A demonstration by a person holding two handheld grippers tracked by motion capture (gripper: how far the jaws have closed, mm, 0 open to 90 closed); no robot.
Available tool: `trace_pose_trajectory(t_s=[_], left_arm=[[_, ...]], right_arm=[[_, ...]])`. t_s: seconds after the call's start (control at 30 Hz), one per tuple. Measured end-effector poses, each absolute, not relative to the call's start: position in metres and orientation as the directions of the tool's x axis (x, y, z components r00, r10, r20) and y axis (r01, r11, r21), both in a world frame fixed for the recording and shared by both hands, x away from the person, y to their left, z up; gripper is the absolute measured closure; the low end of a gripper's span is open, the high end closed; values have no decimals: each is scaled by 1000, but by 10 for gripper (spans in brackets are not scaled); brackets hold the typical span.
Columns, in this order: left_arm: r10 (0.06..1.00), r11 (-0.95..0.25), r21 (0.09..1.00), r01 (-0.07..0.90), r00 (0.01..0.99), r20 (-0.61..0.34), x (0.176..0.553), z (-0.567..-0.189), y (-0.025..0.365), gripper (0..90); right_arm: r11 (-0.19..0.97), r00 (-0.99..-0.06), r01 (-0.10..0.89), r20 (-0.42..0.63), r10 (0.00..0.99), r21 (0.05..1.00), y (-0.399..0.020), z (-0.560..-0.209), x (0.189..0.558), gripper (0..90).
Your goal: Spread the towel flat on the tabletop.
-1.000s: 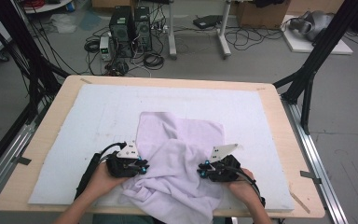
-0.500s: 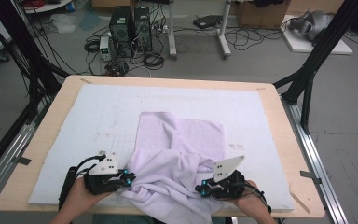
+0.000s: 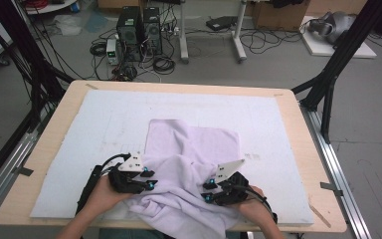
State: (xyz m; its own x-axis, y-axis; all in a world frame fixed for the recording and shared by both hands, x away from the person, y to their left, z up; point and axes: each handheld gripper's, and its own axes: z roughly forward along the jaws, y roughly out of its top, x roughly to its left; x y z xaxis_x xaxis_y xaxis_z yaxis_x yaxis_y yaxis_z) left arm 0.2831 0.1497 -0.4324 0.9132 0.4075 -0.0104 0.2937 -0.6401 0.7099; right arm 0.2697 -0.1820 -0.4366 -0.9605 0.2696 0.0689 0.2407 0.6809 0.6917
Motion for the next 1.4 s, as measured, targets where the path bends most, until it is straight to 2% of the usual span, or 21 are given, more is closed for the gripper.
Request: trace_pose_trajectory(t_s=[0.07, 0.13, 0.3, 0.43, 0.47, 0.53, 0.57, 0.73, 0.83, 0.87, 0.9, 1.0, 1.03, 1.4], left_arm=[[407, -652, 710, 267, 913, 31, 279, -434, 149, 831], [402, -637, 718, 280, 916, -1, 275, -433, 151, 861], [397, -631, 727, 273, 918, 1, 252, -430, 162, 868], [385, -606, 748, 272, 923, -23, 237, -422, 171, 864], [388, -599, 754, 269, 922, -21, 235, -420, 173, 848], [406, -582, 767, 269, 914, -12, 237, -414, 174, 700], [413, -571, 775, 271, 911, -14, 240, -412, 175, 664], [473, -537, 792, 289, 881, -1, 265, -412, 174, 609], [489, -566, 758, 323, 872, -6, 280, -426, 168, 600], [486, -587, 739, 332, 874, -7, 283, -431, 166, 614], [477, -603, 724, 336, 879, -11, 285, -436, 165, 673], [467, -600, 726, 335, 884, -21, 283, -439, 164, 850], [467, -604, 726, 330, 884, -14, 281, -439, 164, 870], [424, -568, 767, 299, 905, -38, 239, -416, 181, 882]], right_arm=[[663, -962, 246, 97, 254, 707, -184, -441, 269, 839], [667, -968, 223, 80, 238, 711, -186, -440, 265, 892], [668, -979, 193, 90, 185, 719, -195, -431, 252, 897], [647, -975, 196, 76, 210, 737, -208, -419, 242, 892], [638, -971, 200, 63, 231, 743, -211, -416, 243, 859], [636, -957, 209, 22, 289, 743, -217, -411, 247, 815], [638, -954, 205, 7, 299, 742, -217, -410, 251, 797], [661, -949, 216, -5, 316, 719, -199, -423, 269, 710], [690, -954, 223, 8, 300, 689, -186, -435, 276, 740], [689, -955, 217, 5, 295, 691, -184, -438, 276, 792], [686, -954, 222, 9, 300, 693, -184, -438, 276, 835], [692, -961, 217, 26, 276, 688, -190, -437, 273, 871], [696, -962, 217, 28, 272, 685, -191, -436, 272, 873], [685, -970, 205, 51, 238, 699, -231, -409, 236, 873]])
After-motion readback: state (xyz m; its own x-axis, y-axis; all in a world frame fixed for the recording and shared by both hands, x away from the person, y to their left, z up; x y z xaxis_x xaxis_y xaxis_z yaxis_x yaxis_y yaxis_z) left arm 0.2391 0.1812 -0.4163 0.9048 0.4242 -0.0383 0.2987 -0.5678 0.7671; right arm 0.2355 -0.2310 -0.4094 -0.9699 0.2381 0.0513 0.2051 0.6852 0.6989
